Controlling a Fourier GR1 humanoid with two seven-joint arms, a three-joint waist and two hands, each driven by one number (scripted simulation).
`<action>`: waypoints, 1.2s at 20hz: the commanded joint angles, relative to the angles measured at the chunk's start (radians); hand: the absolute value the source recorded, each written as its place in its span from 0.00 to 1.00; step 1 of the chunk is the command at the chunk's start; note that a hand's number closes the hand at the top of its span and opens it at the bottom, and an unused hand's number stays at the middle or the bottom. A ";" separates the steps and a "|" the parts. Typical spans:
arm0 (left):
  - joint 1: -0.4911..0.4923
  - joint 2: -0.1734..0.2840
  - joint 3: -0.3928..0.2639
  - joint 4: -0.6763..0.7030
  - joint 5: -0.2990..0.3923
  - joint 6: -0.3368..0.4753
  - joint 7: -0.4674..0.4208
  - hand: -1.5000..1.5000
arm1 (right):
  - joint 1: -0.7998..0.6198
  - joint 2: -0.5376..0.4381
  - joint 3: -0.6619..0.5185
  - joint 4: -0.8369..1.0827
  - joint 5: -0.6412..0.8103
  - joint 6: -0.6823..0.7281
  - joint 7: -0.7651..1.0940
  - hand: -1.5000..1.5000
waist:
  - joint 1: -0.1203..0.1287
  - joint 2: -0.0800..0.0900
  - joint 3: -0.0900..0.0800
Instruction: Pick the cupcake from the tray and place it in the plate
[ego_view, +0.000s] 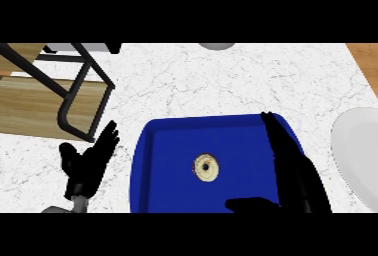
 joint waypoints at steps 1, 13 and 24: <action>0.023 -0.011 -0.009 -0.005 -0.021 -0.005 0.023 0.50 | -0.040 0.069 0.041 0.052 0.075 0.071 0.120 0.00 | -0.007 0.003 -0.003; -0.008 -0.023 0.046 -0.031 -0.050 -0.017 0.105 0.50 | -0.058 0.241 0.118 0.302 0.117 -0.041 0.096 0.00 | -0.006 0.003 -0.002; 0.002 -0.084 0.073 0.082 -0.069 -0.062 0.020 0.50 | -0.151 0.242 0.031 0.400 0.111 0.045 0.149 0.00 | -0.009 0.005 -0.003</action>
